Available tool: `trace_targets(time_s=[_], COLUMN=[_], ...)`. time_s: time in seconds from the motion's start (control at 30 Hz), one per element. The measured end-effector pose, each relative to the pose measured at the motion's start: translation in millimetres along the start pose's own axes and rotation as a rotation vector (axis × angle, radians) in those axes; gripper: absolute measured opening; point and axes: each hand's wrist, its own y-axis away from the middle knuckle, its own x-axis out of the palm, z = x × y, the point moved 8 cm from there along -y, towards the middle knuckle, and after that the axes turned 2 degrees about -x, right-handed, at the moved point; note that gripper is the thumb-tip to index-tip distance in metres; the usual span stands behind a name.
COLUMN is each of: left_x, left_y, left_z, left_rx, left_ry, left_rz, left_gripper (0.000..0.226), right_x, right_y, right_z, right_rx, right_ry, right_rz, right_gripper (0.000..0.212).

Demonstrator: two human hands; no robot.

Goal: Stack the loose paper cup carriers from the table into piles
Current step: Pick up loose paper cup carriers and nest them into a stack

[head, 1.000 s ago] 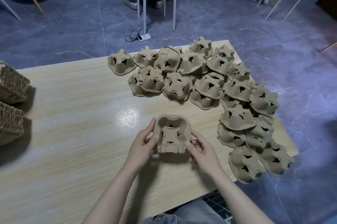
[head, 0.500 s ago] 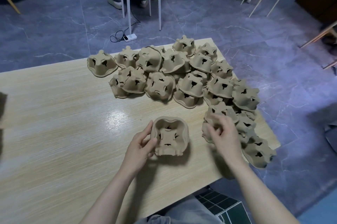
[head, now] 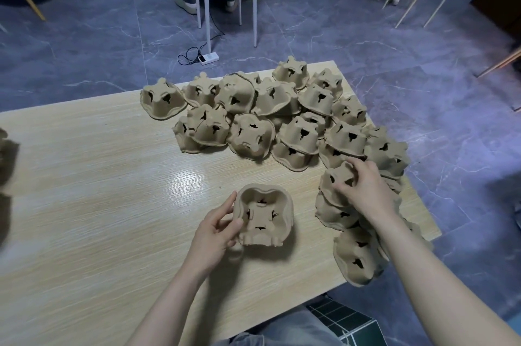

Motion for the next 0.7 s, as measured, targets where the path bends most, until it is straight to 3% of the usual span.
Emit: trace_targets(time_s=[0.27,0.7], left_x=[0.1,-1.9], left_y=[-1.9,-3.9], left_z=[-0.2,-0.1], left_rx=[-0.003,0.004], left_ry=[0.016,-0.007], left_rz=[0.002,0.017], left_gripper=[0.053,0.053], right_x=[-3.6,-16.6], right_y=[10.1,31.3], right_z=[2.0,26.9], right_rx=[-0.018,-0.046], right_ry=[-0.042,-0.115], right_rz=[-0.027,0.03], right_gripper=[0.089,0.083])
